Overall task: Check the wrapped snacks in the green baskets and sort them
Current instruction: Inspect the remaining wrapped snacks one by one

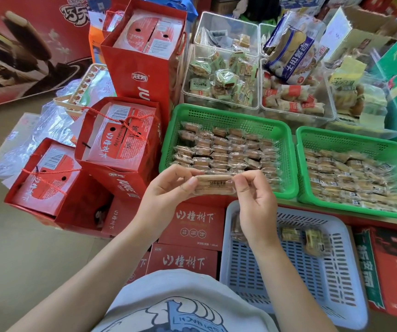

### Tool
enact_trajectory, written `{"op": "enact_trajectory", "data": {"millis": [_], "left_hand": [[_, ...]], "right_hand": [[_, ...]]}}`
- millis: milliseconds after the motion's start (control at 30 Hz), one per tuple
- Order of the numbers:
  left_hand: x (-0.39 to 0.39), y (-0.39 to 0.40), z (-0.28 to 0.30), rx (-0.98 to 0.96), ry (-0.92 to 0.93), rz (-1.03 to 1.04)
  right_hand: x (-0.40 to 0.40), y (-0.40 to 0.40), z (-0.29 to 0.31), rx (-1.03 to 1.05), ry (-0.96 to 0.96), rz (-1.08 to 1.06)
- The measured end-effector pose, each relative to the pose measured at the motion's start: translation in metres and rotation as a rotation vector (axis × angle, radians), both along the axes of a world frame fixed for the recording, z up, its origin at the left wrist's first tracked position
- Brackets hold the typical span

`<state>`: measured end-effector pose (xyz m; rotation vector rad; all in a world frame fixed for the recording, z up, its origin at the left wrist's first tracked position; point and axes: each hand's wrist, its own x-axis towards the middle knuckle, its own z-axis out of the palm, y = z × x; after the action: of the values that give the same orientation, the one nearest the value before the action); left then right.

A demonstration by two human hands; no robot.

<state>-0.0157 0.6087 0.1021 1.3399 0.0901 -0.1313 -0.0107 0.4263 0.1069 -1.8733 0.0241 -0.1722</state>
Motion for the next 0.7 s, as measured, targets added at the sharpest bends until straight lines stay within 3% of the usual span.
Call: {"op": "enact_trajectory", "data": {"millis": [267, 400, 467, 700], "left_hand": [[0.002, 0.005, -0.002, -0.084, 0.156, -0.044], [0.001, 0.008, -0.003, 0.074, 0.183, -0.229], [0.001, 0.006, -0.004, 0.117, 0.159, -0.217], [0.003, 0.01, -0.001, 0.01, 0.222, -0.137]], "right_hand": [[0.004, -0.005, 0.006, 0.119, 0.133, 0.011], [0.009, -0.004, 0.005, 0.128, 0.248, -0.057], [0.011, -0.002, 0.004, 0.169, 0.329, -0.098], [0.008, -0.002, 0.01, 0.221, 0.487, 0.248]]}}
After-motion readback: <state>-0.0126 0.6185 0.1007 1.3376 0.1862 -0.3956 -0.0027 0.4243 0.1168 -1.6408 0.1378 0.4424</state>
